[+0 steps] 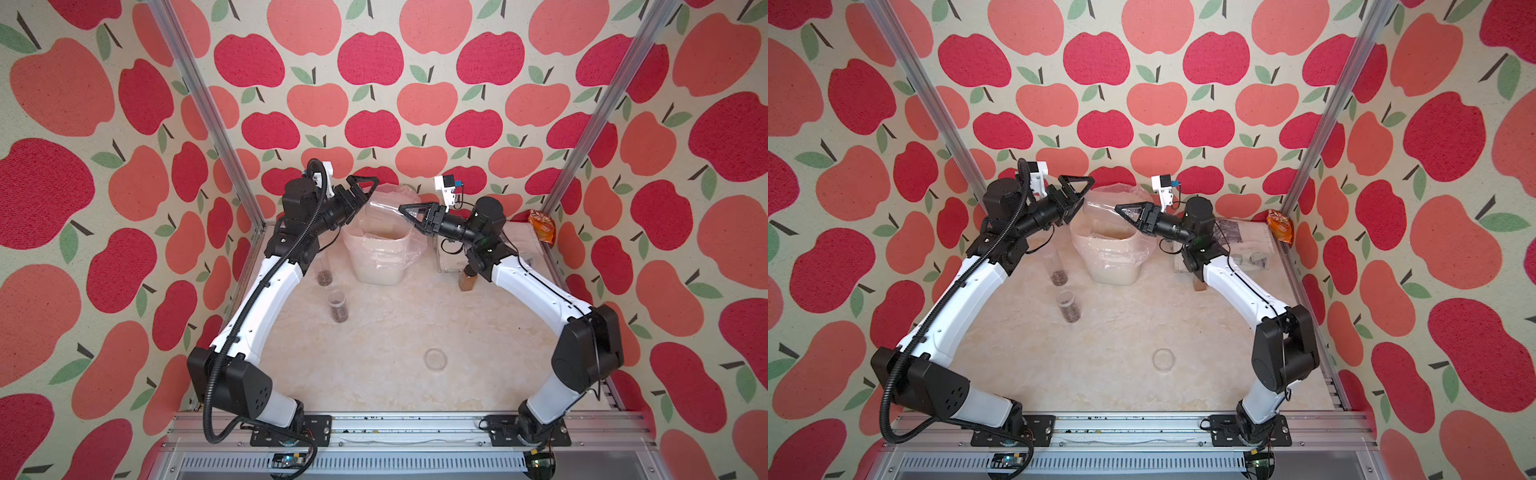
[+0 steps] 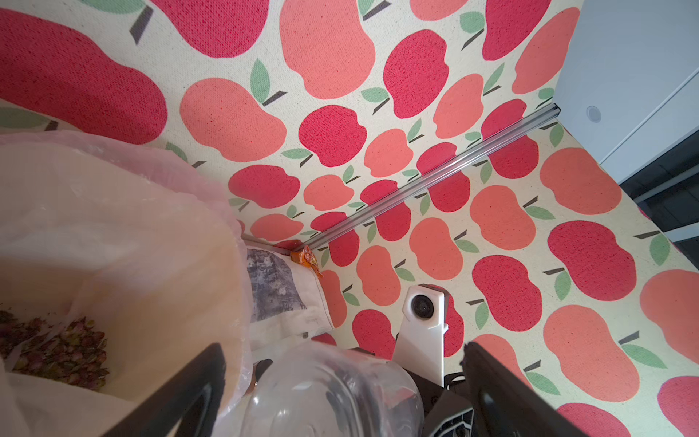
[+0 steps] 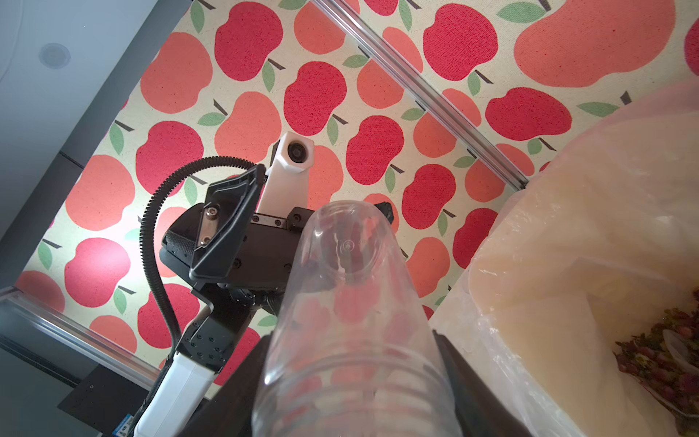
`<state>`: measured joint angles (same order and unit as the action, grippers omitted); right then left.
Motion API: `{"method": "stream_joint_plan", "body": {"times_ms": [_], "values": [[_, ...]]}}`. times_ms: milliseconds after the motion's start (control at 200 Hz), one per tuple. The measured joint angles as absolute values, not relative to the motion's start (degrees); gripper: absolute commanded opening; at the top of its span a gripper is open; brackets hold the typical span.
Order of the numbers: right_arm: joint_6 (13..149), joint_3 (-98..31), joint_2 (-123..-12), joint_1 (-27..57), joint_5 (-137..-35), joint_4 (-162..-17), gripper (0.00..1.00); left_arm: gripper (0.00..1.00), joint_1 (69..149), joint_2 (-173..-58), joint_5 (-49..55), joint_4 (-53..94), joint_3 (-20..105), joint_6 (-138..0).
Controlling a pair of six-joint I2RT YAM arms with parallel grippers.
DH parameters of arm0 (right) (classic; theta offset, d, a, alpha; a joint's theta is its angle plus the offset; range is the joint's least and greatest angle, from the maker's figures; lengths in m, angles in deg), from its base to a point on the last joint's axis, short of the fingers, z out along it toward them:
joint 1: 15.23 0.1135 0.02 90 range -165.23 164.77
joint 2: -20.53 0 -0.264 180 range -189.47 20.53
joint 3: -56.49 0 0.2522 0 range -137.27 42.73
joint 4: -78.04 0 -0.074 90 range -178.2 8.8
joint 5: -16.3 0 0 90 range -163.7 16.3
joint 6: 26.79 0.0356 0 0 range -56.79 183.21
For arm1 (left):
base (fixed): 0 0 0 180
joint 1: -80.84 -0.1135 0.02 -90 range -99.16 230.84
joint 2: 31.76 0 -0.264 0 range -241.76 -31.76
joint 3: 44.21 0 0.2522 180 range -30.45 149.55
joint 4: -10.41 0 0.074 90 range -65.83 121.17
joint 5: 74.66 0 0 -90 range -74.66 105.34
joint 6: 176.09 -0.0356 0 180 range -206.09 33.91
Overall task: Empty the moldy dried flower tea in the jars
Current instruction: Place the jar at the center of the board.
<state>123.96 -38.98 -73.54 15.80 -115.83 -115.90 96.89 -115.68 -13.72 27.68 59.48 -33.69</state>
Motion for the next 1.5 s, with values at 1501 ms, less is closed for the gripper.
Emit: {"method": "stream_joint_plan", "body": {"times_ms": [1501], "values": [[69.1, -46.2, -68.6, 25.9, -76.9, -22.3, 0.38, 1.00, 97.0, -91.7, 1.4, 47.7, 36.0, -73.7]]}}
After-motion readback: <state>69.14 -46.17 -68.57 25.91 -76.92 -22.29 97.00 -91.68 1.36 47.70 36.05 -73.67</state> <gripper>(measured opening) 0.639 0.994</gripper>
